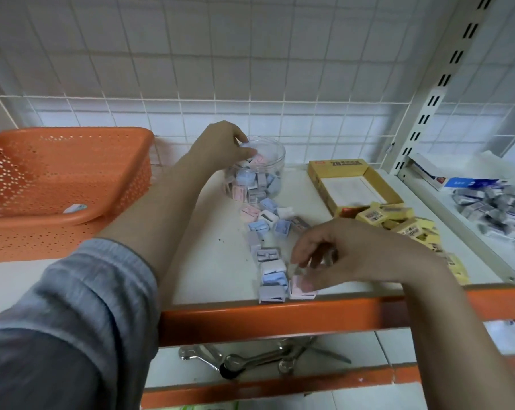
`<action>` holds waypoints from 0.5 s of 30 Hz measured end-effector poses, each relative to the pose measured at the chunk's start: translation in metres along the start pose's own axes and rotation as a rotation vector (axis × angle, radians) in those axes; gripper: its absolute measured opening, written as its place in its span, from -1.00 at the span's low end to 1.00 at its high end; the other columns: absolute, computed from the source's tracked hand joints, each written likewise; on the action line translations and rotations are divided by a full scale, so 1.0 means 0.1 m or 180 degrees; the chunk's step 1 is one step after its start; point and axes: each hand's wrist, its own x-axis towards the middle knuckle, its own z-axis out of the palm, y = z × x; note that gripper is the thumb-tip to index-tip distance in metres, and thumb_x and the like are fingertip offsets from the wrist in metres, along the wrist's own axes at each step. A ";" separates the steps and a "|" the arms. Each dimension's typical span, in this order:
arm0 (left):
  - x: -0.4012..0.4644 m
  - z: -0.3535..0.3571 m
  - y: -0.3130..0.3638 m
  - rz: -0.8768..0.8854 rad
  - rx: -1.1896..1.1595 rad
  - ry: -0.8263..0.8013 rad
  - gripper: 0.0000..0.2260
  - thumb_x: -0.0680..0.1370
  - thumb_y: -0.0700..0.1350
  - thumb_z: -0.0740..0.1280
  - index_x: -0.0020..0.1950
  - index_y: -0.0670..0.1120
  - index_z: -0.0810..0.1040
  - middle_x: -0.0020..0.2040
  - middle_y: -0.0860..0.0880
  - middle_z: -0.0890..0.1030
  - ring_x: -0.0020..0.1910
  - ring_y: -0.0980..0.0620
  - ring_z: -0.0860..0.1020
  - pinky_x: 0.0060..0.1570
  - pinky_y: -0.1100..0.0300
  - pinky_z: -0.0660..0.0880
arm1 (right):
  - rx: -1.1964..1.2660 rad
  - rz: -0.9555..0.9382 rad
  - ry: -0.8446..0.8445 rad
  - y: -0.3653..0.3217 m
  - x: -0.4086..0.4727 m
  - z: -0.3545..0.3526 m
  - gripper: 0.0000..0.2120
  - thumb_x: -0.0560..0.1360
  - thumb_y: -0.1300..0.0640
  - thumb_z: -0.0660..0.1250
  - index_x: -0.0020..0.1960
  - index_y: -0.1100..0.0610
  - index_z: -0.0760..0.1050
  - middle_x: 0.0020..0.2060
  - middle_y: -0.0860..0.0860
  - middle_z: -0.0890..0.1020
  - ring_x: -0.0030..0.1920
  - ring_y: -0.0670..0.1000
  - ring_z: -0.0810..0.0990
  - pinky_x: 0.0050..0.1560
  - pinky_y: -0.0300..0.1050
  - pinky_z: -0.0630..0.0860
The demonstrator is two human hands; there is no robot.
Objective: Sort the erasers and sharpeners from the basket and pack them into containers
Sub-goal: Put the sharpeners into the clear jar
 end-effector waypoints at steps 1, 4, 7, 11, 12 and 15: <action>0.00 0.01 0.00 -0.0014 -0.0019 0.0020 -0.65 0.46 0.05 0.42 0.16 -0.11 0.57 0.03 -0.04 0.57 -0.09 0.06 0.45 -0.12 0.22 0.35 | -0.0014 0.0026 -0.0013 0.01 0.00 0.02 -0.77 0.29 0.09 0.57 -0.08 -0.03 0.63 -0.15 -0.10 0.67 -0.18 -0.25 0.59 -0.19 -0.38 0.46; -0.10 0.01 0.04 0.0044 -0.0028 0.0200 -0.67 0.48 0.02 0.40 0.17 -0.10 0.56 0.09 -0.04 0.56 -0.06 0.10 0.43 -0.07 0.27 0.32 | 0.0027 0.0021 -0.0071 0.05 0.02 0.05 -0.82 0.33 0.10 0.54 -0.08 -0.01 0.65 -0.17 -0.08 0.68 -0.17 -0.19 0.61 -0.11 -0.27 0.48; -0.38 -0.06 0.13 0.0175 -0.0138 0.0384 -0.74 0.51 -0.01 0.36 0.15 -0.06 0.58 0.05 0.02 0.57 -0.09 0.15 0.44 -0.08 0.34 0.30 | 0.0117 -0.0113 0.0039 0.08 0.04 0.04 -0.90 0.39 0.10 0.49 -0.09 0.03 0.66 -0.20 -0.04 0.69 -0.15 -0.07 0.64 -0.07 -0.09 0.52; -0.92 -0.10 0.19 0.0353 -0.0437 0.0028 -0.89 0.52 -0.06 0.35 0.01 0.03 0.63 -0.12 0.11 0.59 -0.23 0.28 0.49 -0.22 0.49 0.38 | 0.0352 -0.0253 0.0739 0.10 0.08 -0.08 -0.91 0.42 0.10 0.45 -0.07 0.02 0.64 -0.25 0.01 0.70 -0.16 0.19 0.64 -0.11 0.15 0.53; -1.06 -0.08 0.18 0.0406 -0.0432 -0.0201 -0.88 0.52 -0.05 0.35 0.02 0.06 0.64 -0.10 0.14 0.60 -0.20 0.31 0.49 -0.21 0.54 0.36 | 0.0391 -0.0256 0.0975 0.10 0.12 -0.14 -0.93 0.42 0.09 0.44 -0.09 0.00 0.63 -0.27 0.01 0.69 -0.20 0.19 0.62 -0.17 0.14 0.50; -1.33 0.05 0.09 0.0544 -0.0505 -0.0689 -0.83 0.51 -0.05 0.36 0.09 0.10 0.63 0.06 0.16 0.59 -0.05 0.24 0.53 -0.07 0.54 0.34 | 0.0457 -0.0169 0.1635 0.07 0.33 -0.32 -0.94 0.44 0.04 0.42 -0.10 0.00 0.63 -0.26 0.03 0.68 -0.29 0.05 0.58 -0.21 -0.07 0.49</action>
